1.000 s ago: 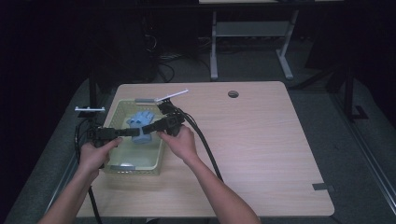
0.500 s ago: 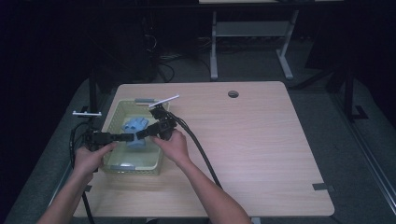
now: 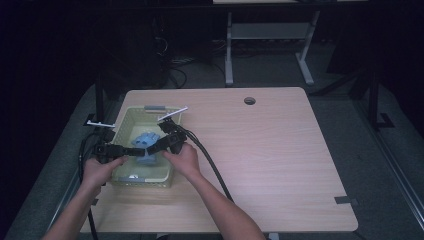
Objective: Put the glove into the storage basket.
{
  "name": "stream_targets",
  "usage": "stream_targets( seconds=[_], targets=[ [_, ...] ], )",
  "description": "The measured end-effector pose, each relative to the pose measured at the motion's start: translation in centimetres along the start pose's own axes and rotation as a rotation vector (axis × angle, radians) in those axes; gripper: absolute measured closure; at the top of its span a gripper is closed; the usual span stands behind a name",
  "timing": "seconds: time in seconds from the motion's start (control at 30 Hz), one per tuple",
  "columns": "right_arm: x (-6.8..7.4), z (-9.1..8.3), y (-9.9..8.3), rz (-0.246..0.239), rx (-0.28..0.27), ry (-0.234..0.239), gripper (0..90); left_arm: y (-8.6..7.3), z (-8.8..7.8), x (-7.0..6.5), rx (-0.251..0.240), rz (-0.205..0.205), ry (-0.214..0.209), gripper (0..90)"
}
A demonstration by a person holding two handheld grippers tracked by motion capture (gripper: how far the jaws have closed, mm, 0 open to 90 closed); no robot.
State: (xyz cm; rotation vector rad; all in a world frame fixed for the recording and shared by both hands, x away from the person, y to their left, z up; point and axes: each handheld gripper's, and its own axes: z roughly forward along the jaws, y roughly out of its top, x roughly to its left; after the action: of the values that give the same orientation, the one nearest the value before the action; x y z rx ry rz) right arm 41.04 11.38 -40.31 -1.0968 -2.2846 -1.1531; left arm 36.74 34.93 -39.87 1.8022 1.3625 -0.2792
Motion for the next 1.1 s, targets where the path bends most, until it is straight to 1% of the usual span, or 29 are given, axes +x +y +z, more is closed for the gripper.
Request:
stream_targets(
  seconds=[0.03, 0.13, 0.17, 0.2, 0.4, 0.43, 0.47, 0.53, 0.6, 0.63, 0.67, 0.7, 0.73, 0.77, 0.8, 0.83, 0.87, 0.9, 0.97, 1.0, 1.03, 1.07, 1.1],
  targets=[
    [0.0, 0.0, 0.0, 0.002, 0.001, 0.000, 71.9, 0.0, 0.1, 0.0, 0.001, -0.010, 0.000, 74.6],
    [-0.2, 0.1, 0.0, 0.017, 0.004, -0.006, 71.4, 0.1, 0.2, 0.1, 0.008, -0.008, 0.006, 74.6],
    [-0.2, 0.1, 0.0, 0.012, 0.003, -0.008, 71.3, 0.1, 0.3, 0.1, 0.011, -0.008, 0.008, 74.6],
    [-0.1, 0.1, -0.1, 0.000, 0.013, -0.023, 71.2, 0.1, 0.4, 0.1, 0.013, -0.006, 0.010, 74.6],
    [0.0, -0.2, -0.1, -0.005, 0.013, -0.046, 70.5, 0.1, 0.5, 0.0, 0.009, -0.009, 0.017, 74.7],
    [0.0, -0.3, -0.1, -0.003, 0.012, -0.049, 70.5, 0.2, 0.6, 0.0, 0.010, -0.002, 0.030, 74.7],
    [0.0, -0.4, -0.1, -0.011, 0.011, -0.054, 70.6, 0.2, 0.6, 0.0, 0.013, 0.001, 0.041, 74.7],
    [0.0, -0.7, 0.0, -0.008, 0.007, -0.072, 70.9, 0.3, 0.7, 0.0, 0.018, 0.000, 0.052, 74.8],
    [-0.1, -0.9, -0.1, -0.001, 0.003, -0.064, 70.8, 0.3, 1.0, 0.0, 0.023, -0.005, 0.061, 74.9],
    [0.0, -1.0, -0.1, -0.003, 0.004, -0.064, 70.6, 0.3, 1.1, 0.0, 0.034, 0.004, 0.077, 74.9],
    [0.1, -1.1, -0.1, -0.006, 0.005, -0.073, 70.5, 0.3, 1.3, 0.0, 0.044, 0.007, 0.091, 75.0],
    [0.1, -1.2, -0.1, -0.010, 0.001, -0.071, 70.6, 0.4, 1.5, -0.1, 0.063, 0.013, 0.123, 74.9],
    [0.1, -1.3, -0.1, -0.012, 0.001, -0.060, 70.6, 0.4, 1.6, -0.2, 0.076, 0.018, 0.145, 75.0],
    [0.2, -1.4, -0.1, -0.009, -0.006, -0.060, 70.6, 0.5, 1.8, -0.2, 0.089, 0.023, 0.161, 75.0],
    [0.2, -1.6, -0.1, -0.018, -0.005, -0.063, 70.6, 0.5, 1.9, -0.3, 0.094, 0.026, 0.170, 75.0],
    [0.3, -1.6, -0.1, -0.014, -0.014, -0.061, 70.6, 0.6, 2.0, -0.4, 0.099, 0.029, 0.191, 74.9],
    [0.4, -1.7, -0.1, -0.020, -0.007, -0.057, 70.6, 0.7, 2.0, -0.5, 0.108, 0.032, 0.204, 74.9],
    [0.4, -1.7, -0.2, -0.021, -0.012, -0.060, 70.6, 0.8, 2.3, -0.6, 0.114, 0.024, 0.220, 74.8],
    [0.5, -2.0, -0.2, -0.032, -0.015, -0.056, 70.6, 0.9, 2.6, -0.5, 0.151, 0.022, 0.257, 73.9],
    [0.6, -2.0, -0.2, -0.027, -0.022, -0.057, 70.6, 0.9, 2.8, -0.5, 0.156, 0.012, 0.269, 72.4],
    [0.7, -2.2, -0.2, -0.032, -0.020, -0.054, 70.6, 1.0, 2.9, -0.5, 0.168, 0.013, 0.273, 70.5],
    [0.7, -2.4, -0.2, -0.034, -0.025, -0.055, 70.5, 1.0, 2.9, -0.5, 0.171, 0.018, 0.283, 66.8],
    [0.7, -2.5, -0.2, -0.040, -0.023, -0.055, 70.4, 1.0, 2.8, -0.7, 0.165, 0.030, 0.316, 62.6]
  ],
)
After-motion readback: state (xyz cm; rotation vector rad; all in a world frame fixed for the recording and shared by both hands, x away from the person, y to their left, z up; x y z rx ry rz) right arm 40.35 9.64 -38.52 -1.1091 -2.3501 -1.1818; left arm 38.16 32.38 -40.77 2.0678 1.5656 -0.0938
